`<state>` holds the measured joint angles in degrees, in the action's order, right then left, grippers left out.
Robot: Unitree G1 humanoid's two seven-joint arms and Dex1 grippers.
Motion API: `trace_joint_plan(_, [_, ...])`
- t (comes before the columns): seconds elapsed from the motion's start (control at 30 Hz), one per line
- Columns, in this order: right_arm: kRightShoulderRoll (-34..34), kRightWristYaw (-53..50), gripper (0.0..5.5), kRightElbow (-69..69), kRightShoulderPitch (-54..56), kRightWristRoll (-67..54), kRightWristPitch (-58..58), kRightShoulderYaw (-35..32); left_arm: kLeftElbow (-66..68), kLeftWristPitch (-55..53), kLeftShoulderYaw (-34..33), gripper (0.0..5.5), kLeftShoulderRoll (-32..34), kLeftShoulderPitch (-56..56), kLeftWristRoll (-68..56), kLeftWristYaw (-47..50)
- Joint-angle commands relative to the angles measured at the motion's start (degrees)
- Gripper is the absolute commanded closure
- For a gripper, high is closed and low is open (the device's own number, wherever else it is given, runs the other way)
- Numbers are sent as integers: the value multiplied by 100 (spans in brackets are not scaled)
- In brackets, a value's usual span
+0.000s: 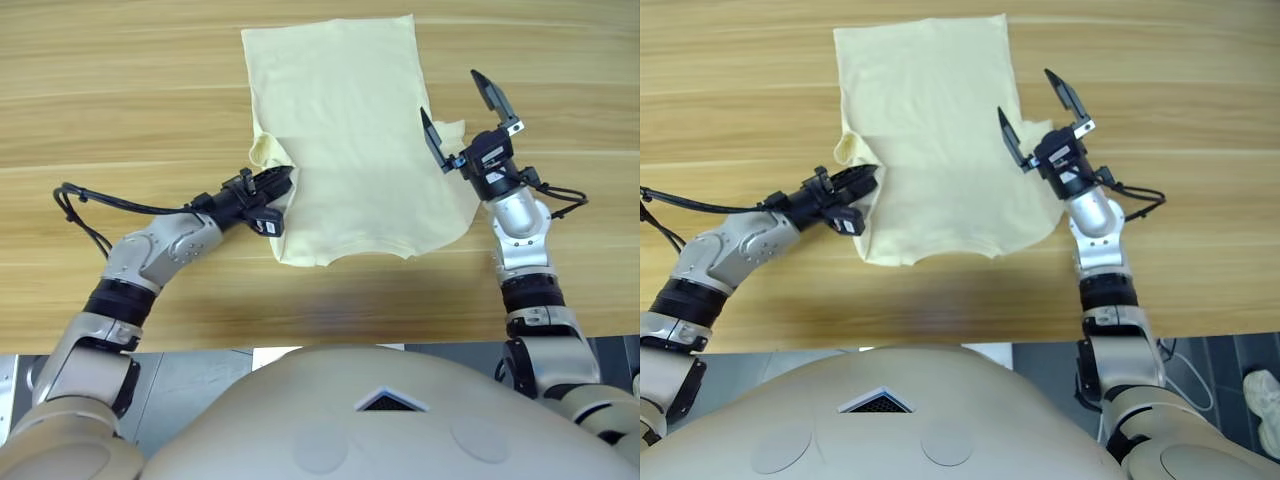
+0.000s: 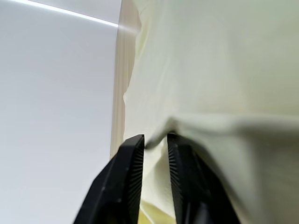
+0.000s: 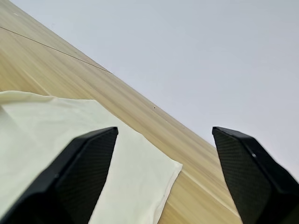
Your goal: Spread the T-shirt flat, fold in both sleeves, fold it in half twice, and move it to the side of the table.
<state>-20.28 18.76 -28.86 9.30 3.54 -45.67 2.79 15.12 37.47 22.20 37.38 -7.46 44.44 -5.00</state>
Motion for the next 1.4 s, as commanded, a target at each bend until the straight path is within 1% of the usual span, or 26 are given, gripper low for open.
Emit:
trace_joint_plan(0.03, [46,-13,174,-57,33,10,-37,18,81,72,-29,397,-96,-181,-208,29])
trace_joint_plan(0.07, [56,-10,174,-64,37,7,-38,22,86,87,-37,390,-101,-180,-236,36])
trace_joint_plan(0.1, [64,-6,174,-70,42,6,-37,24,91,108,-32,365,-118,-184,-272,32])
trace_joint_plan(0.23, [84,3,174,-59,57,3,-21,13,122,195,3,311,-243,-210,-422,10])
trace_joint_plan(0.3, [80,12,174,-63,82,-16,-20,1,78,299,56,275,-329,-110,-511,39])
trace_joint_plan(0.37, [63,28,174,-96,96,-37,-37,-14,-218,358,-222,251,-340,32,-713,240])
trace_joint_plan(0.4, [58,18,174,-94,88,-34,-40,-24,-389,347,-504,237,-360,91,-945,395])
trace_joint_plan(0.53, [31,6,174,-85,79,-58,-43,-70,-804,161,-1728,237,-486,420,-1920,999])
trace_joint_plan(0.6, [-5,0,174,-52,68,-77,-23,-109,-761,-8,-2093,237,-386,593,-1961,1098])
trace_joint_plan(0.63, [-17,-4,174,-46,66,-75,-18,-122,-645,-49,-2144,237,-266,753,-1984,970])
trace_joint_plan(0.7, [-21,-8,174,-45,62,-65,-17,-137,-472,59,-2074,237,-79,1035,-1899,750])
trace_joint_plan(0.8, [-31,-2,174,-70,67,-65,-21,-158,-253,193,-1768,237,25,1314,-1794,427])
trace_joint_plan(1.0, [-44,-15,174,-154,102,-57,-61,-190,498,-458,-1534,237,-374,417,-1204,764])
trace_joint_plan(1.2, [-62,-31,174,-268,112,-66,-124,-227,1192,-879,-953,237,-523,-482,-304,1124])
trace_joint_plan(1.3, [-38,-35,174,-345,130,-52,-173,-221,1437,-939,-698,237,-586,-682,-133,1175])
trace_joint_plan(1.4, [-52,-27,174,-337,121,-69,-170,-239,1494,-1038,-644,237,-556,-631,-131,1258])
